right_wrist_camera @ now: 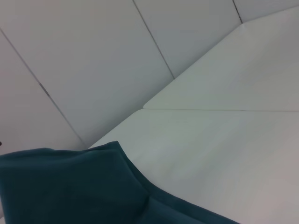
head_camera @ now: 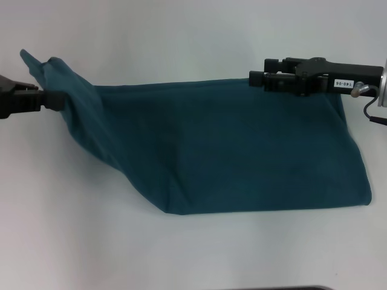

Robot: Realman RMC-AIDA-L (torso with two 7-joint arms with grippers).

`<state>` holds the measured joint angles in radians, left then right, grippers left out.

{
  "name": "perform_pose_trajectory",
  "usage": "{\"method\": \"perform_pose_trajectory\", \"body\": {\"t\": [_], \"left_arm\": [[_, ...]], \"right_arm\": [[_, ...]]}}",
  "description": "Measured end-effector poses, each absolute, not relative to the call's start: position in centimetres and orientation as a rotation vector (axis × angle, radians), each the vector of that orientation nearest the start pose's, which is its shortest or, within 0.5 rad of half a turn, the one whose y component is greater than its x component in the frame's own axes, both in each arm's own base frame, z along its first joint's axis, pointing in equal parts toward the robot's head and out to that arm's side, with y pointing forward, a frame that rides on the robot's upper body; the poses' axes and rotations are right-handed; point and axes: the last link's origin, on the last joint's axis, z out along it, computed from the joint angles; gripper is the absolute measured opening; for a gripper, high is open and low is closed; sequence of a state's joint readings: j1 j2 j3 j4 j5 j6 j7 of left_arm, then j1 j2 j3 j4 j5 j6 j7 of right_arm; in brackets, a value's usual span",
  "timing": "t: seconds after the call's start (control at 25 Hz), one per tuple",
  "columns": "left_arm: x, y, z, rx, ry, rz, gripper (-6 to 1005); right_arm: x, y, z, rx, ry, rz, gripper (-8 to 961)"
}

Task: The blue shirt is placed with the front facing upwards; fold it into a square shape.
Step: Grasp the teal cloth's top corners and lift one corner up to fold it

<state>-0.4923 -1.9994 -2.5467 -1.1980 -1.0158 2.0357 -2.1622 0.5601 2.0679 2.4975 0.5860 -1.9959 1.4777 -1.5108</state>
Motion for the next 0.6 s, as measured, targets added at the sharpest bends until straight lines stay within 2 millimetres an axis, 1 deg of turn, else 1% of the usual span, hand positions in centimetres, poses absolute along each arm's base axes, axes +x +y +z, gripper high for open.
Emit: {"method": "perform_pose_trajectory", "body": {"t": [0.28, 0.4, 0.6], "left_arm": [[-23.7, 30.0, 11.2, -2.778, -1.181, -0.491, 28], [-23.7, 30.1, 11.2, -2.779, -1.178, -0.491, 28], [-23.6, 30.2, 11.3, -2.780, -1.170, -0.490, 28]], "right_arm": [[26.5, 34.5, -0.5, -2.583, 1.034, 0.764, 761], [26.1, 34.8, -1.2, -2.601, 1.028, 0.748, 752], [25.0, 35.4, -3.0, -2.651, 0.994, 0.690, 736]]}}
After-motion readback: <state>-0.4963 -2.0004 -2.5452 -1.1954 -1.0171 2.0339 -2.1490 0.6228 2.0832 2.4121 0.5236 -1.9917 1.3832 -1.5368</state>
